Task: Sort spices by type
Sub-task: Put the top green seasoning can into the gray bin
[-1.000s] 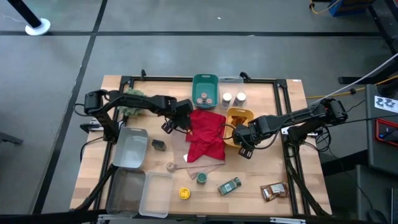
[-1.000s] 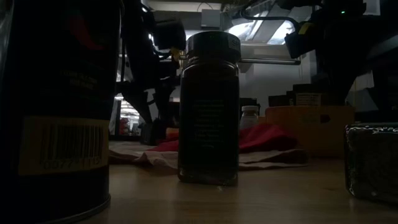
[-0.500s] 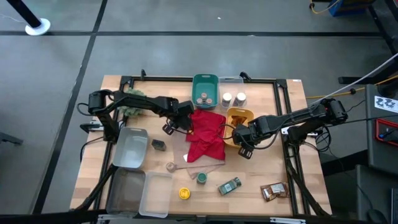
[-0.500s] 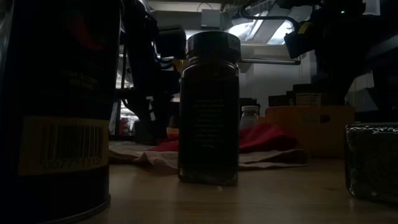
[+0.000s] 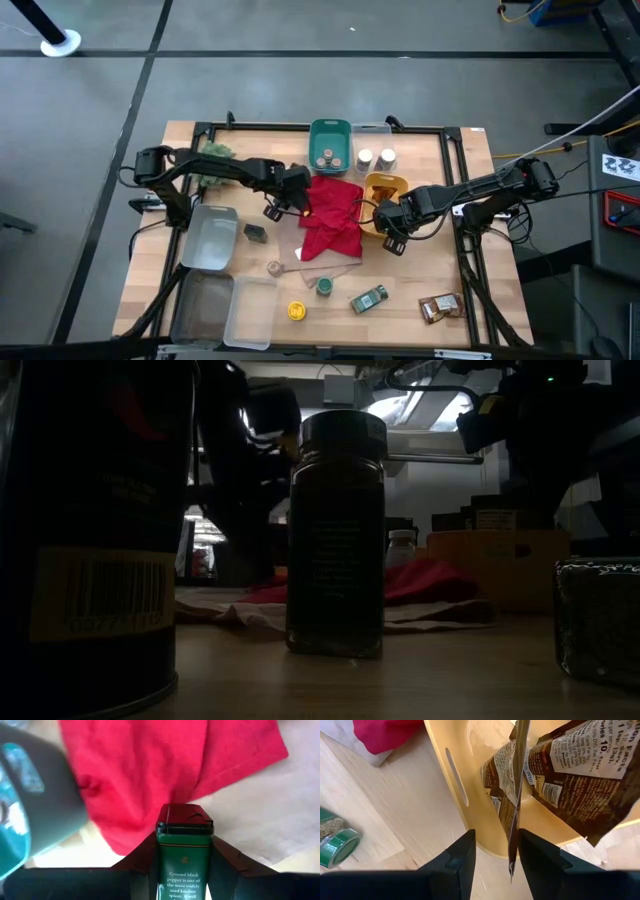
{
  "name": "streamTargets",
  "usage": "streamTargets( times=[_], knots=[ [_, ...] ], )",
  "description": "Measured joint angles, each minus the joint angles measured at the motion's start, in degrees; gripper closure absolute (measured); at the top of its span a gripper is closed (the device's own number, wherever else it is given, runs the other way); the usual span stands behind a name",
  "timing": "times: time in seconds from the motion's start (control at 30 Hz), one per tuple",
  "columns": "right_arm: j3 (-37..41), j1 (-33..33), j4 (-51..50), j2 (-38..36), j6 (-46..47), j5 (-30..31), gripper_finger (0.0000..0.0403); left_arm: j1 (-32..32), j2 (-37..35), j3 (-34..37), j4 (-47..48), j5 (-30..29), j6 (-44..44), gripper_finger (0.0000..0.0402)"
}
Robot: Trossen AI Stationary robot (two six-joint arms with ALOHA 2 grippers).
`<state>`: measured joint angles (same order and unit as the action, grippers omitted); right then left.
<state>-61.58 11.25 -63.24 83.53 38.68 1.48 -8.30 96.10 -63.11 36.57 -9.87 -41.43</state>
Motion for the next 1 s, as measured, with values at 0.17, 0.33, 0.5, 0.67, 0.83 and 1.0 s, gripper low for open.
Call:
streamTargets(
  times=[0.17, 0.33, 0.5, 0.67, 0.83, 1.0],
  knots=[
    [0.0, 0.0, 0.18, 0.0, 0.0, 0.01, 0.0258, 2.02, -3.79, -0.5, 0.51, -2.7, 9.03, 0.0298],
    [0.0, 0.0, 0.2, 0.0, 0.0, 0.01, 0.0258, 4.44, -9.01, -0.5, 0.87, -6.68, 20.12, 0.0297],
    [0.0, 0.0, 0.22, 0.0, -0.02, 0.45, 0.0258, 6.96, -15.44, -0.51, 3.93, -9.1, 36.6, 0.0294],
    [0.0, 0.0, 0.22, 0.0, -0.09, 0.52, 0.0258, 10.08, -20.7, -0.55, 11.53, -9.04, 54.11, 0.0293],
    [0.0, 0.0, 0.24, 0.0, -0.46, 0.56, 0.0258, 14.38, -23.86, -0.55, 19.25, -9.02, 65.33, 0.0292],
    [0.0, 0.0, 0.39, 0.0, -1.12, 0.61, 0.0258, 18.86, -25.62, -0.55, 27.11, -9.04, 72.81, 0.0291]
  ],
)
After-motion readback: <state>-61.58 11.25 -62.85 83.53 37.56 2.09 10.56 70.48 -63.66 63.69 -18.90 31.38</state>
